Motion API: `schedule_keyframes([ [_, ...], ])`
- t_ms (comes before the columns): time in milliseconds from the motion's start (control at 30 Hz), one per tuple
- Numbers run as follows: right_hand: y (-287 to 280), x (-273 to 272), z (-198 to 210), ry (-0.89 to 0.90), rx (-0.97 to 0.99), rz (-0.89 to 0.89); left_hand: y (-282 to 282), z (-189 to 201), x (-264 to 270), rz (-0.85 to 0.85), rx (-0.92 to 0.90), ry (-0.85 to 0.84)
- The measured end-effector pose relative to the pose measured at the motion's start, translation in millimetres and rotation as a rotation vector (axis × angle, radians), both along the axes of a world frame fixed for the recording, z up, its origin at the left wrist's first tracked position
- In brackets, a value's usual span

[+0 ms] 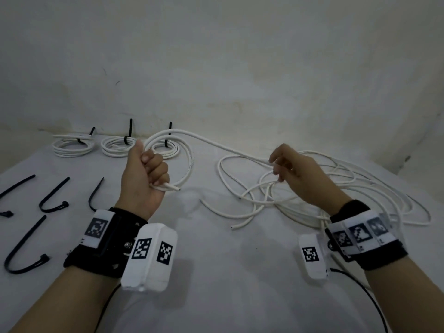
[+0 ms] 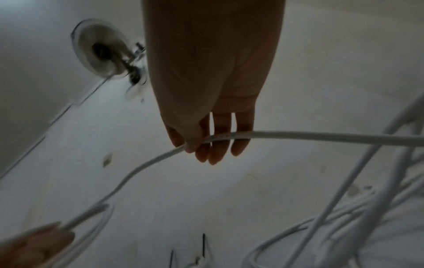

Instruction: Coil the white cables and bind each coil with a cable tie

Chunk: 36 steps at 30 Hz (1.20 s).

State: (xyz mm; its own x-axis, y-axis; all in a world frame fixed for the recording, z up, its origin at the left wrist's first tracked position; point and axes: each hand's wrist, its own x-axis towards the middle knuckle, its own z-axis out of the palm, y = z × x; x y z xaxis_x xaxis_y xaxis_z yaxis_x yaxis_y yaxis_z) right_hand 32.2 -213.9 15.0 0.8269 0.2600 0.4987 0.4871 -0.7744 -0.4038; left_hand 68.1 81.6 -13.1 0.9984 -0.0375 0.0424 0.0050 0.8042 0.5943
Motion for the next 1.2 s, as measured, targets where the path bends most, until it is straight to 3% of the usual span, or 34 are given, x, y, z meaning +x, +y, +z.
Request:
schedule_keyframes([
  [400, 57, -22, -16, 0.107, -0.541, 0.229, -8, -5, -1, 0.067, 0.071, -0.035],
  [500, 73, -32, -10, 0.030, -0.605, 0.304, -11, -6, -2, 0.064, 0.110, -0.029],
  [767, 98, -35, 9, -0.165, -0.465, 0.429, -25, -7, -10, -0.073, 0.174, -0.076],
  [933, 108, -23, 12, -0.197, -0.234, 0.464, -38, -12, -16, -0.191, 0.217, -0.089],
  [1067, 110, -15, 15, -0.206, -0.089, 0.370, -45, -16, -23, -0.237, 0.359, -0.113],
  [1200, 108, -6, 17, -0.257, 0.004, 0.280, -51, -11, -32, -0.312, 0.385, -0.146],
])
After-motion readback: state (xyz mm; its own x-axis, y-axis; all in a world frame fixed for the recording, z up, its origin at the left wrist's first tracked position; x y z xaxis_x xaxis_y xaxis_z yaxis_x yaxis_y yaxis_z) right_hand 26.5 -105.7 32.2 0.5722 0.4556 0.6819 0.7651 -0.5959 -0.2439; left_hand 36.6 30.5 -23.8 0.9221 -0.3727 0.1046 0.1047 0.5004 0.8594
